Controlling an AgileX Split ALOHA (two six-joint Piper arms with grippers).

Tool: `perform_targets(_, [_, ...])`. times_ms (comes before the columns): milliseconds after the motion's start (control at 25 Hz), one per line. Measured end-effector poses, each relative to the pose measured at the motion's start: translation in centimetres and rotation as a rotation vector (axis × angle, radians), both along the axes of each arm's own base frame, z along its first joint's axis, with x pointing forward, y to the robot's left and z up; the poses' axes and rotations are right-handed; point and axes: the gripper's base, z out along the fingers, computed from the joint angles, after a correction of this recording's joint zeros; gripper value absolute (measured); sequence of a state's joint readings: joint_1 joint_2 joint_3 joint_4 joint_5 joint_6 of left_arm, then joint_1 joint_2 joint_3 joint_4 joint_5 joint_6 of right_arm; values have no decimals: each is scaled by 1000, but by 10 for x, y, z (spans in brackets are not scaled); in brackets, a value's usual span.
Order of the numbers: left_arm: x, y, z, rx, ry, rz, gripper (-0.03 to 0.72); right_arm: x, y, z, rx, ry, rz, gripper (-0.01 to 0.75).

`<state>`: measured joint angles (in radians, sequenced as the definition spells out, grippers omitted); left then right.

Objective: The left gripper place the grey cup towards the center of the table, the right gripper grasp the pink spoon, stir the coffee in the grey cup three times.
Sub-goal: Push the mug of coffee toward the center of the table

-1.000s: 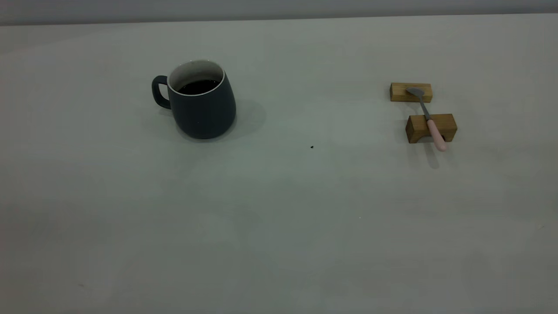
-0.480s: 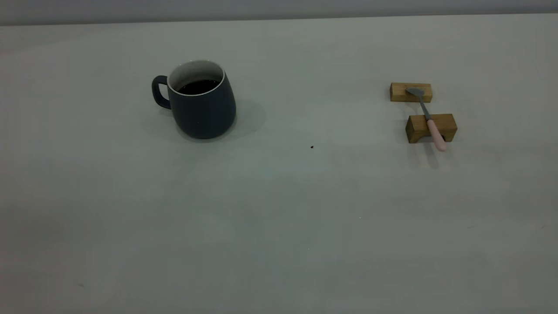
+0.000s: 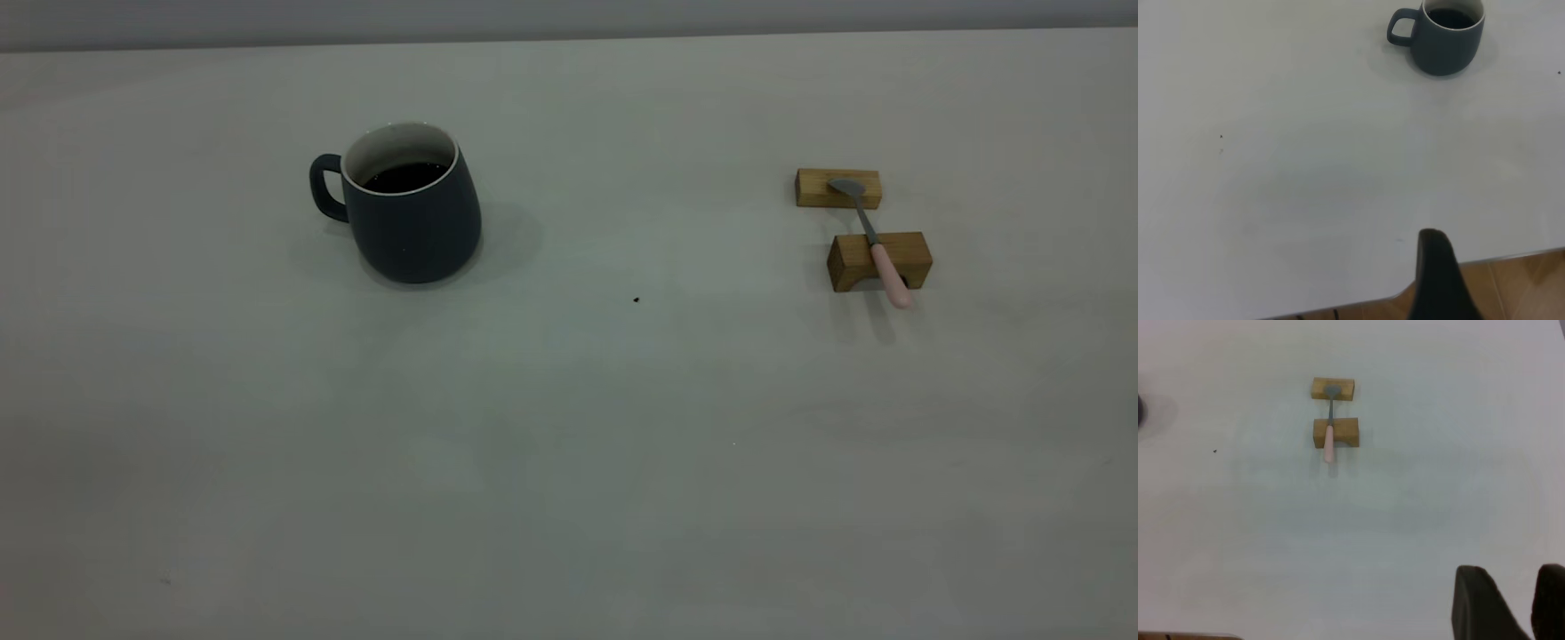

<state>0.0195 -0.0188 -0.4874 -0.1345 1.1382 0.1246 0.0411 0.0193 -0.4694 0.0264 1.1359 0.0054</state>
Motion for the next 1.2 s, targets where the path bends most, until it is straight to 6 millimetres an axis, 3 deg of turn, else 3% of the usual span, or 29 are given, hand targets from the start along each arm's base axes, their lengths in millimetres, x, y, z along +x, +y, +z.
perform_targets(280, [3,0,0,-43,21,35,519,0,0,0,0,0,0,238])
perform_targets(520, [40,1,4,-18,239,18,519,0,0,0,0,0,0,238])
perform_targets(640, [72,2,9,15,323,-14,519,0,0,0,0,0,0,238])
perform_targets(880, [148,5,12,133,331,-128,519,0,0,0,0,0,0,238])
perform_targets(1200, [266,8,-12,299,426,-345,519,0,0,0,0,0,0,238])
